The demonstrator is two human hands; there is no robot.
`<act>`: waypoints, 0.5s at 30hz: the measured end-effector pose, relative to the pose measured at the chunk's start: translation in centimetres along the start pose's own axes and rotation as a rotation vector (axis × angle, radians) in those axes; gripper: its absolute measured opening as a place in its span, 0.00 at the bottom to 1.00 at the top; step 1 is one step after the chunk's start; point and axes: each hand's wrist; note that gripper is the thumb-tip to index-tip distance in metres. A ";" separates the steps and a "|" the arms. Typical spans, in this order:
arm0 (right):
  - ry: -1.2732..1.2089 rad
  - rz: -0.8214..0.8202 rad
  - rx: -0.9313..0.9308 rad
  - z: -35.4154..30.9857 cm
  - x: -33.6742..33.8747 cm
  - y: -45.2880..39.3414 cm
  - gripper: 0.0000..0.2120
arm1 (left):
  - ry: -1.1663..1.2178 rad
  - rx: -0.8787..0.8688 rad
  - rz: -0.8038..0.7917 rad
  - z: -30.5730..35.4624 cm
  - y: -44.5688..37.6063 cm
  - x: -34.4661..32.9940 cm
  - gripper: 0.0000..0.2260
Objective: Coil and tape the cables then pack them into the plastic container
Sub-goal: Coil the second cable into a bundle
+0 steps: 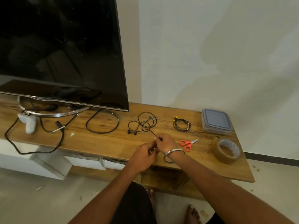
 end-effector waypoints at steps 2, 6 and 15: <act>0.020 0.004 0.065 0.0 0.7 0.2 0.11 | -0.016 0.010 0.065 -0.4 -0.3 0.2 0.08; 0.199 -0.076 0.262 -0.3 2.1 0.7 0.12 | -0.109 -0.017 0.319 -1.0 -0.8 1.0 0.11; 0.336 -0.073 0.490 0.2 5.8 1.0 0.11 | -0.141 -0.116 0.117 -0.2 -2.4 1.7 0.12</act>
Point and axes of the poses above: each hand's wrist, its own y-axis away from the middle knuckle, its own x-axis out of the back of the hand, z = x × y, and after that the axes turned 13 degrees about -y, right-handed
